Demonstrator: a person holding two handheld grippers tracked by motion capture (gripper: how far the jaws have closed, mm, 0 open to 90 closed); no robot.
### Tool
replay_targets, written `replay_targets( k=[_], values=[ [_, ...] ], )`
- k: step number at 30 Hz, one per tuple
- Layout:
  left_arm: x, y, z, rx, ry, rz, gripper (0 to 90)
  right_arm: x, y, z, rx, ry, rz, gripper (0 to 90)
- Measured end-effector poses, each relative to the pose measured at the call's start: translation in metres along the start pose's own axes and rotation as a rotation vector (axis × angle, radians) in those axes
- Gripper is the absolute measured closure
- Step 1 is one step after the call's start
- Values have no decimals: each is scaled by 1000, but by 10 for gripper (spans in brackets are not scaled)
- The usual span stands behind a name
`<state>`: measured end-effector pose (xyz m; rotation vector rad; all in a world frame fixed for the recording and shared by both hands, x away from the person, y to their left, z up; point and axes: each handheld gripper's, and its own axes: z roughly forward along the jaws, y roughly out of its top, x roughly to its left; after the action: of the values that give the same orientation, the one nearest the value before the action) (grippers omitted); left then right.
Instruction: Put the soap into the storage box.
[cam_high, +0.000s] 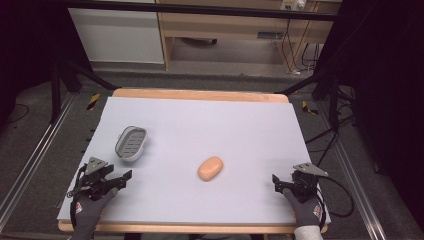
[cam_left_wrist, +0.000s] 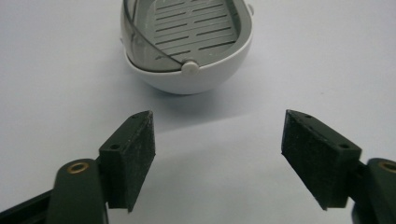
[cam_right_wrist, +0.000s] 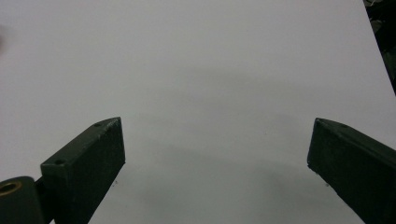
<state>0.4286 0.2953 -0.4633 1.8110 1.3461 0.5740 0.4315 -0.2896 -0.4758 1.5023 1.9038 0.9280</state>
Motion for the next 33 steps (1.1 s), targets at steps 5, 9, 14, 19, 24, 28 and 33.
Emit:
replay_targets(
  k=[5, 9, 14, 19, 24, 28, 33],
  values=[
    [-6, 1, -3, -8, -7, 12, 294, 2, -1, -1, 4, 2, 3, 51],
    [-12, 1, -2, -5, -27, 27, 320, 4, -1, -3, 3, -3, 0, 83],
    [-21, 3, -1, -6, -40, 39, 334, 5, -2, -4, 10, 1, 7, 91],
    [-27, 3, 1, -1, -51, 49, 325, 7, -2, -4, 13, -1, 8, 94],
    [-35, 4, 2, 0, -66, 71, 305, 9, -1, -4, 11, -17, -11, 94],
    [-42, 4, 3, 2, -82, 90, 296, 9, 0, -6, 4, -17, -3, 94],
    [-48, 6, 5, -1, -93, 96, 277, 10, 3, -7, -17, -2, 4, 94]
  ],
)
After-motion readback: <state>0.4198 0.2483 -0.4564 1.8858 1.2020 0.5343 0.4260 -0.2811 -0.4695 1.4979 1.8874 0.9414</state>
